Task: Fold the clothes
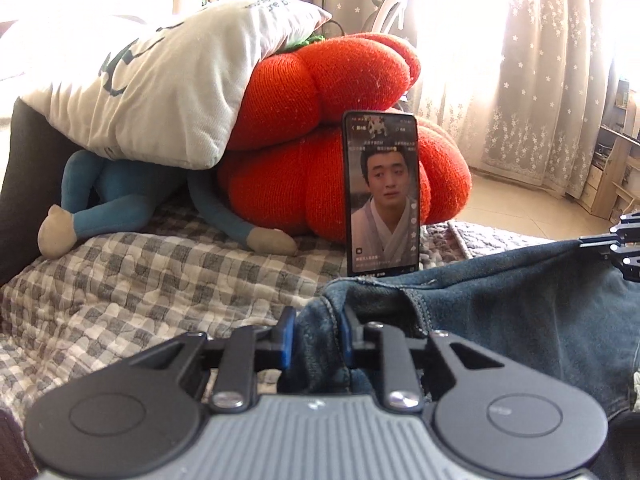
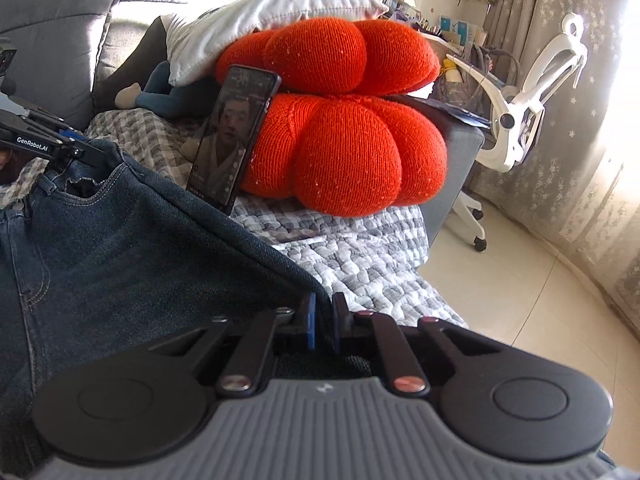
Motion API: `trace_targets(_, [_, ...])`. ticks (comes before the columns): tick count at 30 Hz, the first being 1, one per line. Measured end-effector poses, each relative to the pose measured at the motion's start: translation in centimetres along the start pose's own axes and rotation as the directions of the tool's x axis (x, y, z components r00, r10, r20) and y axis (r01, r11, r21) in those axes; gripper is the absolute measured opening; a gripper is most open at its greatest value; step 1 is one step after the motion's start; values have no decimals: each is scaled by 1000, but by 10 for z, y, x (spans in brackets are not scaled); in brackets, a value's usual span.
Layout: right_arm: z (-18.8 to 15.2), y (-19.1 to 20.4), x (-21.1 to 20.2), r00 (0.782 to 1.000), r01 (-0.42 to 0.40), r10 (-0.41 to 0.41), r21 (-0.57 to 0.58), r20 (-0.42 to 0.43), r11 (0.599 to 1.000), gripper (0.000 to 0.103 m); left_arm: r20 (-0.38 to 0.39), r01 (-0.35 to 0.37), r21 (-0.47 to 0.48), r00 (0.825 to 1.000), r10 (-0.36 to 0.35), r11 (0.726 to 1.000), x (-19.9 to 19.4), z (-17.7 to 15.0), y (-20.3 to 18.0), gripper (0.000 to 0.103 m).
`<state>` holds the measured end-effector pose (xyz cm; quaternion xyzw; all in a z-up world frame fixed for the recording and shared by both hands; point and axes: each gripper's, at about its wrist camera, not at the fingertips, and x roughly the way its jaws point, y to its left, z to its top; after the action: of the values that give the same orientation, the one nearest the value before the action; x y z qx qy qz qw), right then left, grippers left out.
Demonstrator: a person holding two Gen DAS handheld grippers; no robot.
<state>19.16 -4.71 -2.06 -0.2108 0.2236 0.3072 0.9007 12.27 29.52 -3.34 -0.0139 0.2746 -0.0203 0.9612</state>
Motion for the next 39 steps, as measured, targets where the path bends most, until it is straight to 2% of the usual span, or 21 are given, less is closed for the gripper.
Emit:
trace_targets(11, [0, 24, -73, 997, 40, -40, -3, 70, 999, 10, 60, 12, -12, 998, -12, 1000, -56, -1, -14, 22])
trace_targets(19, [-8, 46, -104, 997, 55, -55, 5, 55, 998, 10, 75, 20, -63, 997, -15, 998, -91, -15, -21, 21])
trace_targets(27, [-24, 66, -129, 999, 31, -32, 24, 36, 999, 9, 45, 19, -85, 999, -15, 996, -120, -40, -30, 21])
trace_targets(36, [-50, 82, -136, 999, -20, 21, 45, -24, 999, 9, -6, 27, -107, 1000, -28, 994, -140, -73, -33, 21])
trace_targets(39, [-62, 84, -132, 997, -49, 54, 93, -56, 995, 8, -19, 30, -109, 999, -33, 994, -144, -82, -35, 21])
